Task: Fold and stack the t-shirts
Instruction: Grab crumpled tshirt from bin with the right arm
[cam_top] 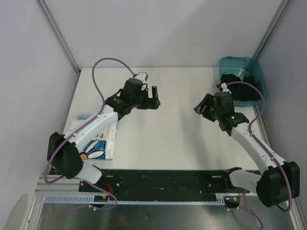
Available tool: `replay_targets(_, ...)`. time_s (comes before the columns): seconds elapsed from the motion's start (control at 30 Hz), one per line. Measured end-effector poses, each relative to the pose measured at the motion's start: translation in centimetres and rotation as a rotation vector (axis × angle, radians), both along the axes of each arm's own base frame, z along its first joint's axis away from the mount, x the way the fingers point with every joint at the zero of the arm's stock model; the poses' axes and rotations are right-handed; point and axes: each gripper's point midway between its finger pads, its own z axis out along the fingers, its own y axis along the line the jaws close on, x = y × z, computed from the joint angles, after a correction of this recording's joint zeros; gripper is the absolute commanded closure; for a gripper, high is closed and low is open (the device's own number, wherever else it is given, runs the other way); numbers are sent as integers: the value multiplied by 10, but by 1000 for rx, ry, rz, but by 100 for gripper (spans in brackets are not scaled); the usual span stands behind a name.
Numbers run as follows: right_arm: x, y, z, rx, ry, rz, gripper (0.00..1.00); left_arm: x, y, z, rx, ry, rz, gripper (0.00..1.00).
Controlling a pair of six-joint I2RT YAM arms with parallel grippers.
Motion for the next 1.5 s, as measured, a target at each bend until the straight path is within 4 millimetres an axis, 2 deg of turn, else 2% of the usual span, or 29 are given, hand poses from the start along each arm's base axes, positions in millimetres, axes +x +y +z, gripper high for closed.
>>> replay_targets(0.27,4,-3,6,-15,-14,-15,37,-2,-2,0,-3,1,-21,1)
replay_targets(0.43,25,-16,20,-41,-35,-60,35,-2,-2,1,6,-9,-31,1)
replay_targets(0.53,51,-40,27,-75,-42,-130,34,-2,-3,1,4,-11,-43,1)
replay_targets(0.6,69,-63,31,-95,-37,-195,33,-5,-5,0,-5,-5,-57,0)
replay_targets(0.73,111,-132,32,-129,-14,-371,28,-12,-9,-7,-16,23,-89,1)
replay_targets(0.87,133,-191,18,-158,27,-505,25,-16,-13,-8,-30,36,-114,0)
replay_targets(1.03,154,-234,-3,-186,96,-596,23,-19,-18,-11,-44,53,-140,0)
replay_targets(1.17,180,-255,-15,-222,129,-632,22,-19,-21,-19,-42,78,-149,0)
replay_targets(1.37,224,-272,-41,-259,174,-652,21,-15,-25,-27,-34,100,-157,1)
replay_targets(1.5,236,-279,-72,-282,234,-661,21,-13,-26,-27,-34,96,-157,1)
